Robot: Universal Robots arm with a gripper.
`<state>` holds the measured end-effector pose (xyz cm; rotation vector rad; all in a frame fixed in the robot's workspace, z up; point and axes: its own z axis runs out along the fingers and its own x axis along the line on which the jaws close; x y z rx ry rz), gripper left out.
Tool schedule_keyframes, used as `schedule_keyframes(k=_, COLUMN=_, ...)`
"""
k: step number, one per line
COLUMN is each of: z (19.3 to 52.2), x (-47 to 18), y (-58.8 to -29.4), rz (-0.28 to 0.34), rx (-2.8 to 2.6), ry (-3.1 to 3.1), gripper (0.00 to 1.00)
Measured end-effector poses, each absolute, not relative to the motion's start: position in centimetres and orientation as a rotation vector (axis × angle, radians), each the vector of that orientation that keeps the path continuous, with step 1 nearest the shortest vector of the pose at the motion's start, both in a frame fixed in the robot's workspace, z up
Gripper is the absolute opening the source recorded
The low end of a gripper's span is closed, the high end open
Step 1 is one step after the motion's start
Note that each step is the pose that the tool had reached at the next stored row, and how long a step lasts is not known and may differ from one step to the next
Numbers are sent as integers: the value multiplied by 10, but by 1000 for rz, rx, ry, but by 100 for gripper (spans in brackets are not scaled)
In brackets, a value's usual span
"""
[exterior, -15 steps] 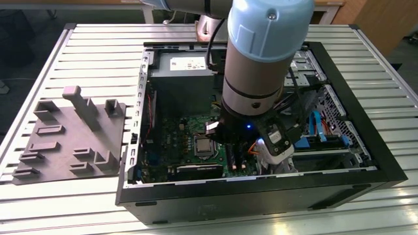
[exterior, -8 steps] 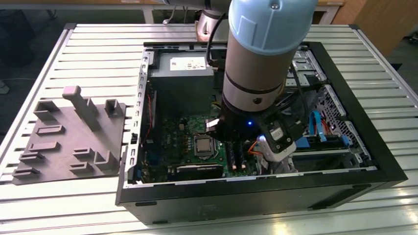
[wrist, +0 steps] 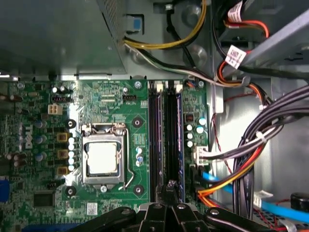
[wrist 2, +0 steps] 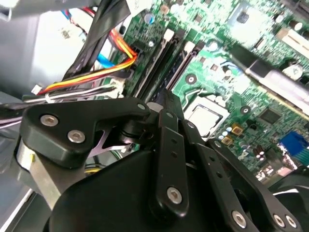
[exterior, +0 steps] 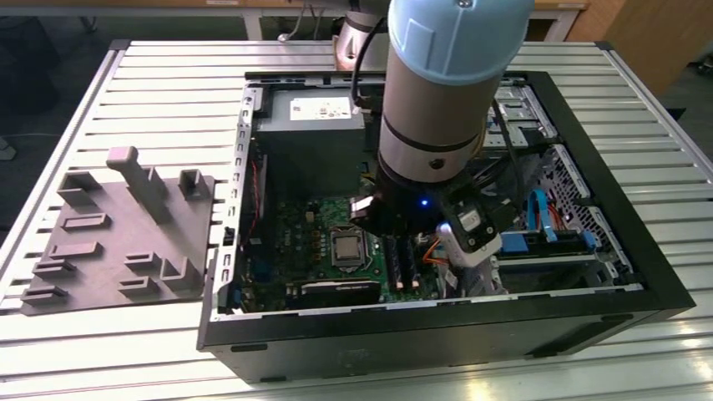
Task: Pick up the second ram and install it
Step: 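Press down the second ram until it locks into place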
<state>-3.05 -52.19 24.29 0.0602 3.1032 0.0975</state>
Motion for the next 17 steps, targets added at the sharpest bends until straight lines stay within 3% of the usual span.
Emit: schedule_keyframes(k=17, z=243, x=-31, y=-513, rz=97, rx=60, ry=3103, gripper=11)
